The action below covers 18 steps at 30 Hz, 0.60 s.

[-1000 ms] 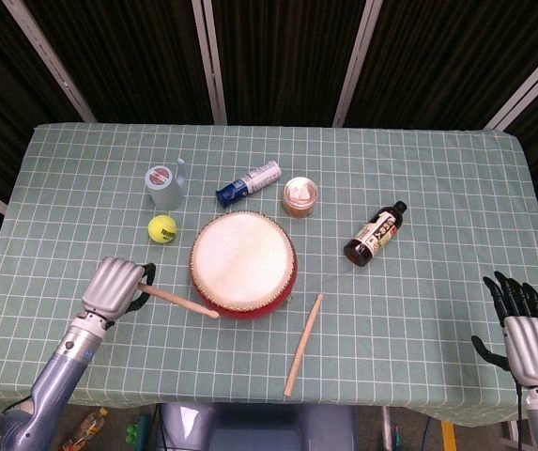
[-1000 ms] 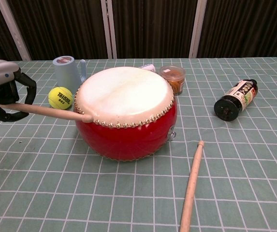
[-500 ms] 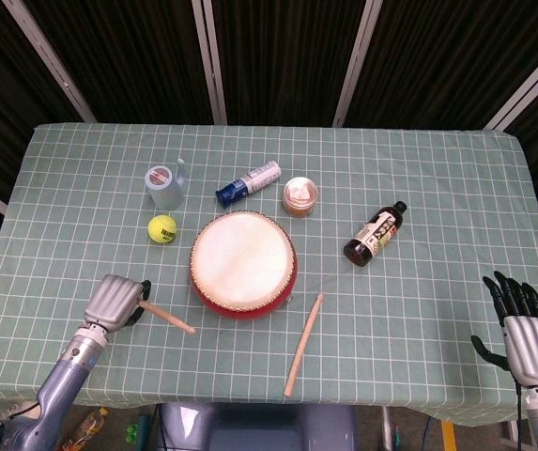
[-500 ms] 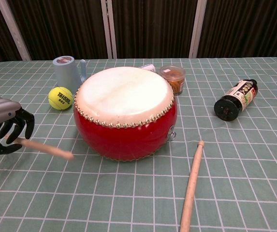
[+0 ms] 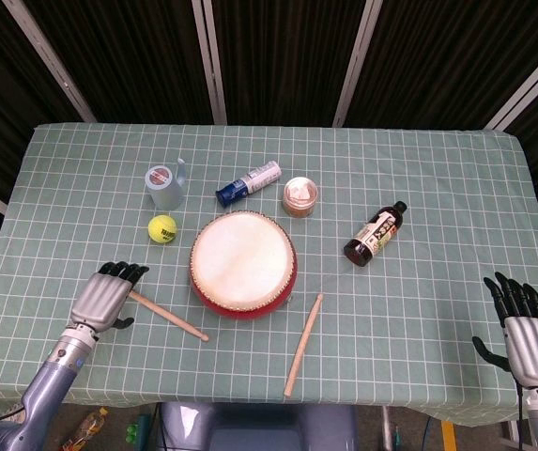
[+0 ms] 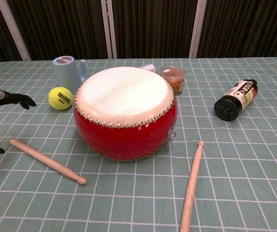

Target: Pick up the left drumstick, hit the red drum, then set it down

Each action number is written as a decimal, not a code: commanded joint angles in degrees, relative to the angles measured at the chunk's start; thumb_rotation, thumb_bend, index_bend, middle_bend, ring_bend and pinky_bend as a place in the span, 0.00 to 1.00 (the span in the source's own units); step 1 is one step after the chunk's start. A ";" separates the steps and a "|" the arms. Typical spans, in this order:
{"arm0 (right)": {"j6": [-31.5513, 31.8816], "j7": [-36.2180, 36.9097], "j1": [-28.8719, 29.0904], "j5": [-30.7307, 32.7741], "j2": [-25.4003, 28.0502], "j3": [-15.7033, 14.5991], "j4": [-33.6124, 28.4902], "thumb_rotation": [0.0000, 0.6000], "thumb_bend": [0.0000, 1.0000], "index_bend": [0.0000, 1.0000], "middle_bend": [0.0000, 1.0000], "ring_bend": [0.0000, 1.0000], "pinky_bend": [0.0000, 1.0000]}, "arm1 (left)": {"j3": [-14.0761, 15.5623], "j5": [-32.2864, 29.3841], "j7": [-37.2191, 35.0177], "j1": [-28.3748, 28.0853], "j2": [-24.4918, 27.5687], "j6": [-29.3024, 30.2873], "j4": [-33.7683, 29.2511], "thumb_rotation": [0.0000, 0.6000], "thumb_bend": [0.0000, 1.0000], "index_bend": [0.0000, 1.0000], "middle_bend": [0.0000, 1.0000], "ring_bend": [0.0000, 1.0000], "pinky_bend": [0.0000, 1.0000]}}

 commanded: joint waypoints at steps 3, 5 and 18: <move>-0.06 -0.06 0.13 -0.21 0.03 -0.01 0.17 1.00 0.30 0.00 0.00 0.00 0.00 | 1.10 6.68 -6.13 4.39 4.77 6.53 -2.40 1.00 0.00 0.02 0.04 0.04 0.09; 0.15 -0.14 0.13 -0.44 -0.09 0.01 0.30 1.00 0.30 0.00 0.00 0.00 0.00 | 1.86 9.25 -8.87 6.39 5.91 9.23 -2.23 1.00 0.00 0.00 0.01 0.00 0.06; 2.29 -1.41 -0.15 -1.09 -0.91 0.72 1.86 1.00 0.30 0.00 0.00 0.00 0.00 | 5.40 20.61 -18.04 17.64 7.65 24.82 6.80 1.00 0.00 0.00 0.00 0.00 0.00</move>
